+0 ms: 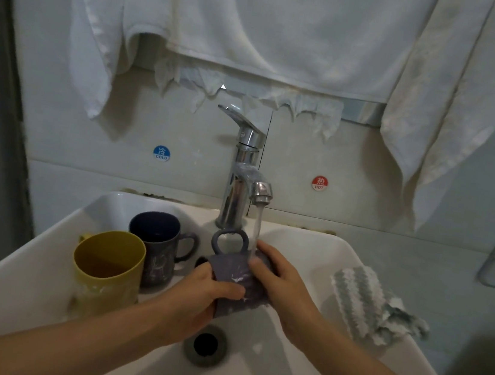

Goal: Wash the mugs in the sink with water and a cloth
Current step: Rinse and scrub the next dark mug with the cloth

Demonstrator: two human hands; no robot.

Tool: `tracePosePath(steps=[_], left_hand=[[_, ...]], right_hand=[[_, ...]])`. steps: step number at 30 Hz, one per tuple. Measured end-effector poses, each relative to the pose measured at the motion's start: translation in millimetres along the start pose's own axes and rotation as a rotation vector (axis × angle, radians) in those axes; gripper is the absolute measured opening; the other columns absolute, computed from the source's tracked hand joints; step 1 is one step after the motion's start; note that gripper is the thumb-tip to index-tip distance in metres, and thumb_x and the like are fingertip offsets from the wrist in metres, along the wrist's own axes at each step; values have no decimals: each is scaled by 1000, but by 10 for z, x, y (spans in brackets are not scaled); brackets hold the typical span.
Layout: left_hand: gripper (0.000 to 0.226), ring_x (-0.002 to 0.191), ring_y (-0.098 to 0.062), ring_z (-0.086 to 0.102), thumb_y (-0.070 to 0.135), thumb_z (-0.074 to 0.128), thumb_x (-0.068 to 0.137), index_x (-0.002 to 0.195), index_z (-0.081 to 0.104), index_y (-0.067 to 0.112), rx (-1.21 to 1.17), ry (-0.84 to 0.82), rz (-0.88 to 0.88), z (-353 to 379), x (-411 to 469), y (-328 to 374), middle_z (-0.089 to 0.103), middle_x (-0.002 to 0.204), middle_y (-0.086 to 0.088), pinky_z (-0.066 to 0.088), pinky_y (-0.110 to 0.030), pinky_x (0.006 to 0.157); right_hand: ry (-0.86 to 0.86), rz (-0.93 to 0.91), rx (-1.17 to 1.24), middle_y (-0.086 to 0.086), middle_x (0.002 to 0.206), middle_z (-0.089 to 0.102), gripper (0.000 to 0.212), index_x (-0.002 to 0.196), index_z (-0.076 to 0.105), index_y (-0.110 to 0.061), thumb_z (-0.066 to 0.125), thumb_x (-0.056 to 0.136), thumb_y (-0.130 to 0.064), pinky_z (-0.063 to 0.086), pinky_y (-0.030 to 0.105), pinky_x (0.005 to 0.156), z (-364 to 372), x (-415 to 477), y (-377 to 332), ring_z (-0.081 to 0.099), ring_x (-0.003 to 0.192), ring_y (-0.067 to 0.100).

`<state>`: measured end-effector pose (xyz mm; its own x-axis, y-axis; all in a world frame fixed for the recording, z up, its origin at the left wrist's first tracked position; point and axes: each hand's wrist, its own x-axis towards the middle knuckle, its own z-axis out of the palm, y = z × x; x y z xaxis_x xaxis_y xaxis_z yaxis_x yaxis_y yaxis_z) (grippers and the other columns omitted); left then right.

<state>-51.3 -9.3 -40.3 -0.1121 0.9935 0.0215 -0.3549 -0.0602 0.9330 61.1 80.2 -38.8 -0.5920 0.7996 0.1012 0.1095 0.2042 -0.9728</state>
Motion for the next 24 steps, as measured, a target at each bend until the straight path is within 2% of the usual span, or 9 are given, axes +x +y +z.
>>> tracePosePath(steps=[3, 6, 8, 12, 15, 18, 20, 22, 24], left_hand=[[41, 93, -24, 69, -12, 51, 82, 118, 54, 7, 4, 5, 15, -7, 4, 9, 67, 111, -14, 56, -25, 68], [46, 97, -26, 68, -11, 54, 79, 122, 53, 7, 31, 18, 28, -20, 42, 23, 67, 111, -14, 56, -27, 72], [47, 97, -26, 68, -12, 54, 79, 121, 53, 7, 35, 13, 28, -16, 78, 44, 68, 110, -15, 56, -27, 71], [46, 98, -26, 67, -13, 52, 81, 122, 53, 8, 54, -9, 21, -40, 99, 63, 68, 110, -13, 56, -28, 72], [47, 101, -29, 65, -13, 53, 79, 120, 54, 10, 37, 4, 18, -75, 92, 47, 67, 112, -14, 56, -31, 75], [44, 97, -26, 67, -13, 53, 79, 114, 57, 13, 54, 9, 27, -70, 87, 91, 69, 107, -12, 56, -27, 71], [42, 91, -23, 69, -12, 54, 79, 113, 57, 13, 77, 3, 35, -61, 76, 126, 71, 103, -9, 56, -25, 68], [41, 89, -19, 70, -9, 55, 80, 114, 55, 14, 98, -5, 33, -53, 56, 153, 71, 101, -7, 55, -23, 67], [41, 87, -18, 70, -9, 54, 81, 115, 53, 13, 91, -2, 29, -67, 48, 166, 70, 100, -6, 55, -22, 66]], right_hand=[[-15, 46, 19, 0, 131, 52, 43, 129, 48, -32, 60, 89, -22, 48, 41, 98, 24, 9, -11, 53, 117, 23], [-15, 96, 151, 1, 132, 55, 38, 131, 52, -30, 46, 97, -13, 47, 40, 99, -17, 78, -39, 56, 115, 21], [-26, 110, 171, 0, 134, 53, 40, 133, 50, -30, 44, 97, -13, 46, 39, 99, -33, 94, -68, 54, 115, 20], [-33, 72, 66, 1, 135, 51, 54, 132, 47, -35, 67, 83, -24, 46, 42, 101, 17, 72, -41, 52, 118, 23], [-38, 101, 166, 4, 134, 53, 45, 132, 50, -30, 50, 92, -8, 49, 34, 93, 2, 88, -36, 55, 114, 21], [-71, 99, 217, 2, 134, 53, 43, 134, 50, -28, 40, 97, -6, 49, 27, 87, -60, 91, -61, 54, 113, 17], [-86, 55, 200, 1, 135, 52, 43, 137, 46, -29, 45, 97, -12, 51, 28, 90, -52, 65, -56, 54, 116, 17], [-71, -3, 114, 1, 136, 52, 53, 138, 43, -32, 61, 89, -21, 48, 38, 98, -27, 39, -25, 53, 119, 20], [-48, -21, 118, 2, 133, 54, 54, 135, 46, -30, 65, 86, -18, 48, 42, 98, -26, 44, -24, 55, 117, 22]])
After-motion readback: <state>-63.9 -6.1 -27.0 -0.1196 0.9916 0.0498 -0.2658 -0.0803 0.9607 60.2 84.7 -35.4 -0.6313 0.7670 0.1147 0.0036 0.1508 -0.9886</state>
